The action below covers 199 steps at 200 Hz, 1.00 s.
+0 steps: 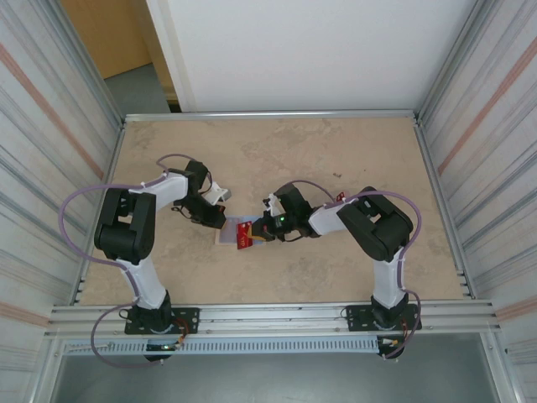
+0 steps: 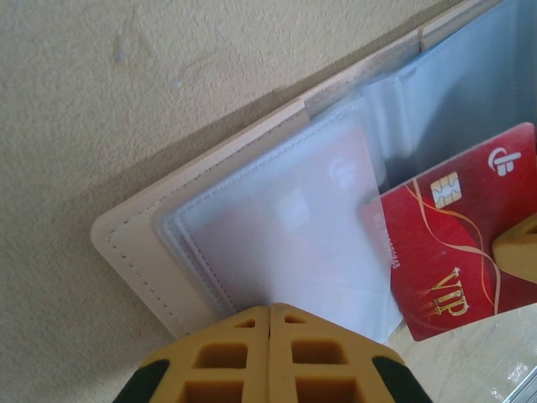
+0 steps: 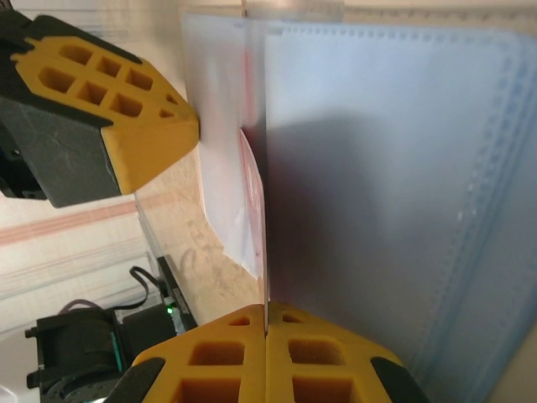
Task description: Put the credit cards into the card holder
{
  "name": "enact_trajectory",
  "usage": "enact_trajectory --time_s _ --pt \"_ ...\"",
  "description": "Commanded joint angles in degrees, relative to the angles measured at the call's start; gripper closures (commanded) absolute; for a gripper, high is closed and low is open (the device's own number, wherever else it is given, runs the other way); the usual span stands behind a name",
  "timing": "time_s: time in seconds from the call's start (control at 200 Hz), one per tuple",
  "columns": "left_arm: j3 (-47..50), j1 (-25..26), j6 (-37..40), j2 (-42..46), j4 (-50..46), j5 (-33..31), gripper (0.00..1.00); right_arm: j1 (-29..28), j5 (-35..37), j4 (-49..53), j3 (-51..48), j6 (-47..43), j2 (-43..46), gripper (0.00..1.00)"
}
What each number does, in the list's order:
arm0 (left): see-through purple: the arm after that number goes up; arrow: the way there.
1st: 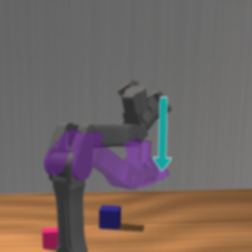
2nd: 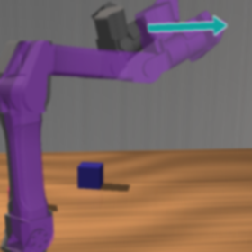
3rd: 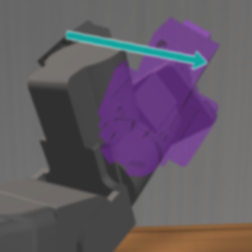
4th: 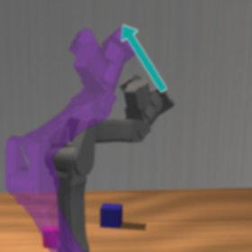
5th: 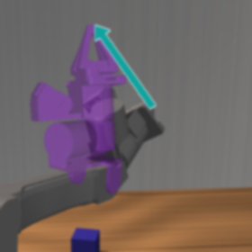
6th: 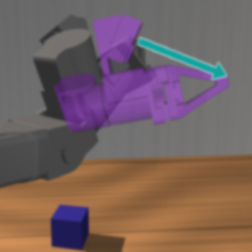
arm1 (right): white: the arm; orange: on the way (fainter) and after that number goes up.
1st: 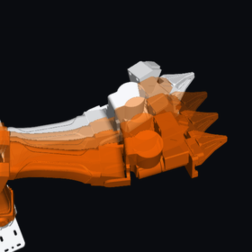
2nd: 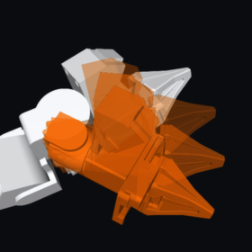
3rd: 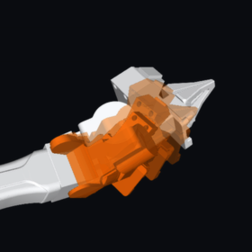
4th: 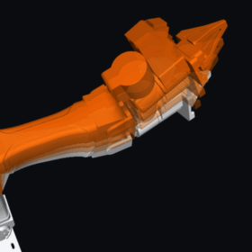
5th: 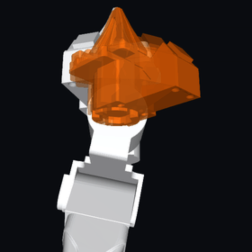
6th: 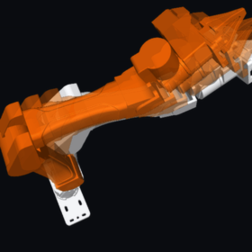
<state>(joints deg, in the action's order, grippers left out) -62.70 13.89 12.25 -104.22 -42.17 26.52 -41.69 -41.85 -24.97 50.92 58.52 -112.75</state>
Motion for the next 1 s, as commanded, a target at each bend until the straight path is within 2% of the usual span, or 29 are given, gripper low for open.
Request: enact_trajectory --time_s 0.0,0.611,0.992 --pt "0.12 0.19 1.39 -1.24 -0.8 -2.57 1.0 0.29 0.99 -0.4 1.09 1.42 -1.98 1.0" --pt "0.76 0.23 1.26 -0.34 -0.3 -2.38 1.0 0.51 5.5 -8.7 -0.81 5.59 -4.53 1.0" --pt "1.02 0.19 1.29 0.09 -0.15 -2.36 1.0 -1.11 4.65 -10.79 -0.04 6.82 -6.89 1.0"
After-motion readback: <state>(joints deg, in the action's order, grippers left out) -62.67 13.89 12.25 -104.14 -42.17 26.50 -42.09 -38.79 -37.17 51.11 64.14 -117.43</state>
